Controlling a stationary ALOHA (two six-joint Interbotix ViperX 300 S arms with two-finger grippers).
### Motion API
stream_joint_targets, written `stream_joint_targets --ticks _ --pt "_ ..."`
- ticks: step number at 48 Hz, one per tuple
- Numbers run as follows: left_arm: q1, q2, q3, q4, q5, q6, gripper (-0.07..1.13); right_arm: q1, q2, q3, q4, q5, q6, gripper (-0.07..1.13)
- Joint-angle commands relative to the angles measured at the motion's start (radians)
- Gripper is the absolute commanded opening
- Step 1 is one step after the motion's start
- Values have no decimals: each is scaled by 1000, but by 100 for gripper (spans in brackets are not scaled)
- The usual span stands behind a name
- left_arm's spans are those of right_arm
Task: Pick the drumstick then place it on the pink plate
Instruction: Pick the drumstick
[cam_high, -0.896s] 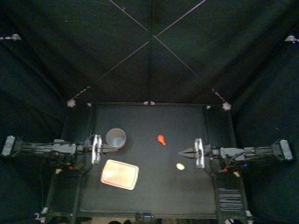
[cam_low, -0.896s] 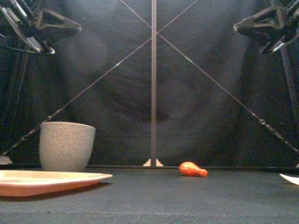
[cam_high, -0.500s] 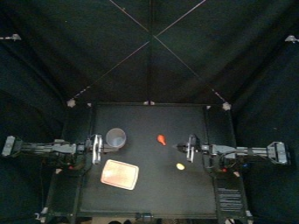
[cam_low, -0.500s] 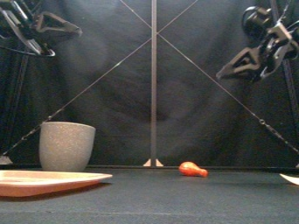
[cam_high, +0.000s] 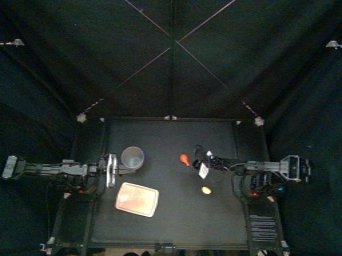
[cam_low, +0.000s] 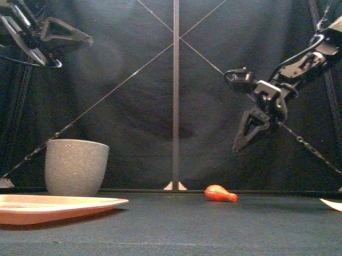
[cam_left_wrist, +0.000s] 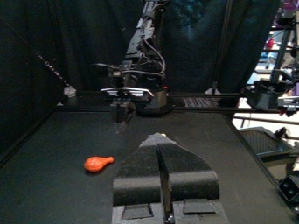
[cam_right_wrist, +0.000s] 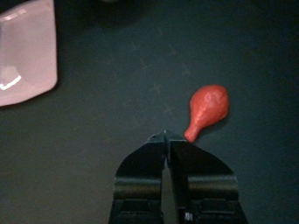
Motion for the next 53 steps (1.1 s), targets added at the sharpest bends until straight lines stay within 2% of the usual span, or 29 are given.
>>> stream_joint_targets --ticks 1,6,10,32,43,53 --pt "0 5 -12 2 -5 0 11 -17 74 -74 35 11 0 63" --pt "-2 5 -8 3 -5 0 11 -35 144 -118 77 21 -2 86" --pt "-2 5 -2 3 -5 0 11 -51 196 -147 95 43 -2 96" --pt "-3 5 26 0 -5 0 11 -120 281 -199 114 150 5 96" --pt "-3 5 25 -2 -5 -2 11 -135 325 -219 100 152 71 96" --pt "-6 5 26 -2 -5 -2 11 -133 364 -232 48 166 132 95"
